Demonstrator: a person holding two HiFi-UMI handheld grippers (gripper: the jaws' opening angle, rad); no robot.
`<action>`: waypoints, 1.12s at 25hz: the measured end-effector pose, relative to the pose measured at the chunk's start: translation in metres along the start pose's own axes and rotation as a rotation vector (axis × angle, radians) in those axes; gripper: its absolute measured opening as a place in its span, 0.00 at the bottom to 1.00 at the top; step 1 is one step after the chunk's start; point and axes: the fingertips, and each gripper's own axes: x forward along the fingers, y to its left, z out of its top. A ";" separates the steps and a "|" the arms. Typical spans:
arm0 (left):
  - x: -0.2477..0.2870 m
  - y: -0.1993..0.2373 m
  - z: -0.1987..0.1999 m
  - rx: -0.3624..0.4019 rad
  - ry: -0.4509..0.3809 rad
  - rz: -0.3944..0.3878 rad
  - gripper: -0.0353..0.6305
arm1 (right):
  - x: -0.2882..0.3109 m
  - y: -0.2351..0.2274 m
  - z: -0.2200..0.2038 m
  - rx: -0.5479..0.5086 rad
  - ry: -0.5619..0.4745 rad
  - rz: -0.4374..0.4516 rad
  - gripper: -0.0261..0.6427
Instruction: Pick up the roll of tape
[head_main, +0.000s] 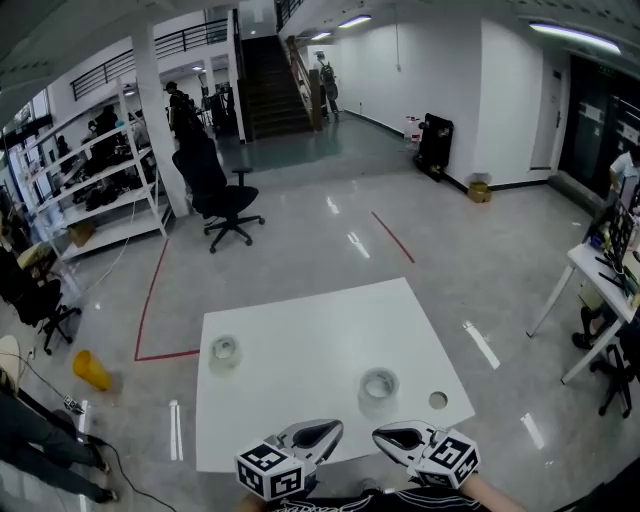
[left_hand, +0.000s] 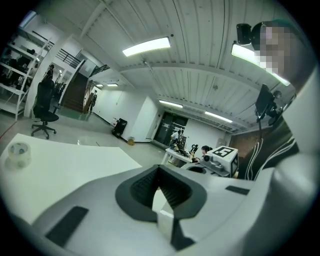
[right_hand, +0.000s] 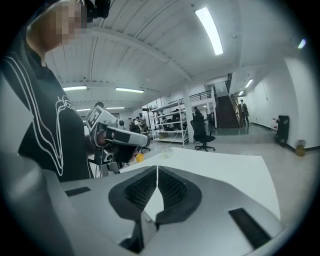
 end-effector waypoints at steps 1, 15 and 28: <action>0.005 0.002 -0.001 -0.005 0.002 0.000 0.06 | 0.000 -0.006 -0.003 0.000 0.010 0.000 0.06; 0.023 0.037 -0.009 -0.072 0.009 0.075 0.06 | 0.062 -0.104 -0.076 -0.160 0.367 -0.040 0.24; 0.003 0.061 -0.007 -0.111 -0.020 0.145 0.06 | 0.108 -0.132 -0.146 -0.495 0.727 -0.043 0.29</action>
